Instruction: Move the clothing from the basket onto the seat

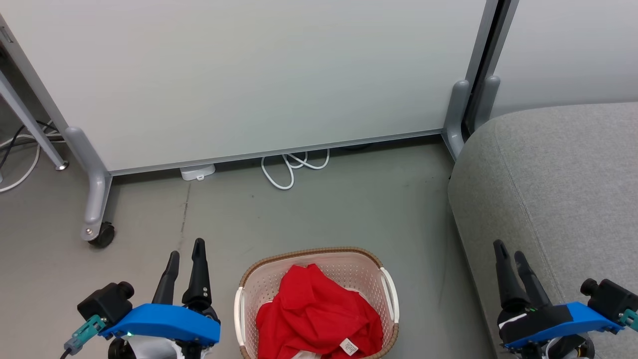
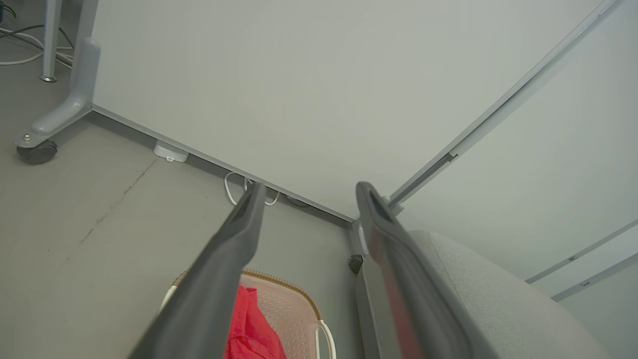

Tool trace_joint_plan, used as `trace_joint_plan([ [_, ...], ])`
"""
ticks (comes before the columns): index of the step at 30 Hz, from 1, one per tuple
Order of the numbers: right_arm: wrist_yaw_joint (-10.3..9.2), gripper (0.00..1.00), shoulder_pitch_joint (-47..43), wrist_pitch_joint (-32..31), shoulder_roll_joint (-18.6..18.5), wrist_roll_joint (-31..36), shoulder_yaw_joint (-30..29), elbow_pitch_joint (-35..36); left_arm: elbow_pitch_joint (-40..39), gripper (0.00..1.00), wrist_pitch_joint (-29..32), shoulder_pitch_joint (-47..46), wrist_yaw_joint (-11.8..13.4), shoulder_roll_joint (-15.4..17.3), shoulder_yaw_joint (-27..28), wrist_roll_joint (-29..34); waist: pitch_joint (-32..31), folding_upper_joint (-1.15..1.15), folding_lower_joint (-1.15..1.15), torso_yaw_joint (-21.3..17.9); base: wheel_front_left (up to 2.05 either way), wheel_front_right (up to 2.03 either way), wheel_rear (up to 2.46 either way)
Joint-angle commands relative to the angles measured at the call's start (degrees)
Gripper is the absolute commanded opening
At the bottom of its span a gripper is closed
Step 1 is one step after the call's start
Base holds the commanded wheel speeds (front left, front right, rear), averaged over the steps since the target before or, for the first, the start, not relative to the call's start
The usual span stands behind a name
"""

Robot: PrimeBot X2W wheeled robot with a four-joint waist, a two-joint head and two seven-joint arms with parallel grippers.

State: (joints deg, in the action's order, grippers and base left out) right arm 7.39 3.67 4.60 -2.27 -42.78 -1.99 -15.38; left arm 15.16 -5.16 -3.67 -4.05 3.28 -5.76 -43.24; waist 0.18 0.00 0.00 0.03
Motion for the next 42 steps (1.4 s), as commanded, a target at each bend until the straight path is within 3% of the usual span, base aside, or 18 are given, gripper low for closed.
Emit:
trace_joint_plan([
  [1,0.08,1.00,1.35,0.56,-0.47,2.24,0.23,0.77,-0.79,1.00,-0.68,-1.59,-0.07,0.45,-0.44,2.24,-0.01,0.00,0.00,-0.03,0.00,0.00,0.00],
  [24,0.10,1.00,1.46,3.64,-0.60,16.50,0.91,1.01,-0.71,1.00,-4.19,-1.74,-0.95,0.61,-3.05,15.87,0.01,0.00,0.00,-0.05,0.00,0.00,0.00],
  [42,0.12,1.00,1.25,5.32,-0.68,26.80,0.08,1.12,0.95,1.00,-6.60,-1.50,-1.80,-0.03,-2.40,22.56,0.00,0.00,0.00,-0.12,0.00,0.00,0.00],
])
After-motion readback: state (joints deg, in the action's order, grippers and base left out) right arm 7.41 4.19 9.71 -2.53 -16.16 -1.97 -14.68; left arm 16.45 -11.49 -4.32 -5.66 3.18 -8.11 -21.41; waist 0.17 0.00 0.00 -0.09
